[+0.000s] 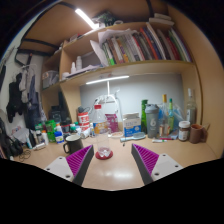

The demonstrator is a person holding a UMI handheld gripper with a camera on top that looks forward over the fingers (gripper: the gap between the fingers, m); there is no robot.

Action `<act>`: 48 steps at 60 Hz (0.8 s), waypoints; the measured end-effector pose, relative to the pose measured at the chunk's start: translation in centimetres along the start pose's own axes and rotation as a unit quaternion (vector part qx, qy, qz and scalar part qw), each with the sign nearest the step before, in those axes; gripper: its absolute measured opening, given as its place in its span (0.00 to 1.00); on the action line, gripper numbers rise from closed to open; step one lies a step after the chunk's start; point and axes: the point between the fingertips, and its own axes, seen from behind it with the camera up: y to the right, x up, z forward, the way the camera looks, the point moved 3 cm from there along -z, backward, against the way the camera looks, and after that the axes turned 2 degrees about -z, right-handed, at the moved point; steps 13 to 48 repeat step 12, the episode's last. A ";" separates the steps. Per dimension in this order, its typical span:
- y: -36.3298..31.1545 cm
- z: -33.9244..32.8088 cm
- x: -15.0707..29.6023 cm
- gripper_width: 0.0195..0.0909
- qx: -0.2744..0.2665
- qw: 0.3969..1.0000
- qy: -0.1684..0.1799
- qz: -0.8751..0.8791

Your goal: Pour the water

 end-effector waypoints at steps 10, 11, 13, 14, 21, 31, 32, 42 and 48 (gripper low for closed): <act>2.6 -6.6 0.6 0.90 -0.025 0.999 0.030 0.035; 2.8 -7.1 0.6 0.90 -0.028 0.998 0.034 0.038; 3.0 -7.7 0.4 0.90 -0.030 0.998 0.038 0.040; 3.0 -7.7 0.4 0.90 -0.030 0.998 0.038 0.040; 3.0 -7.7 0.4 0.90 -0.030 0.998 0.038 0.040; 3.0 -7.7 0.4 0.90 -0.030 0.998 0.038 0.040; 3.0 -7.7 0.4 0.90 -0.030 0.998 0.038 0.040; 3.0 -7.7 0.4 0.90 -0.030 0.998 0.038 0.040; 3.0 -7.7 0.4 0.90 -0.030 0.998 0.038 0.040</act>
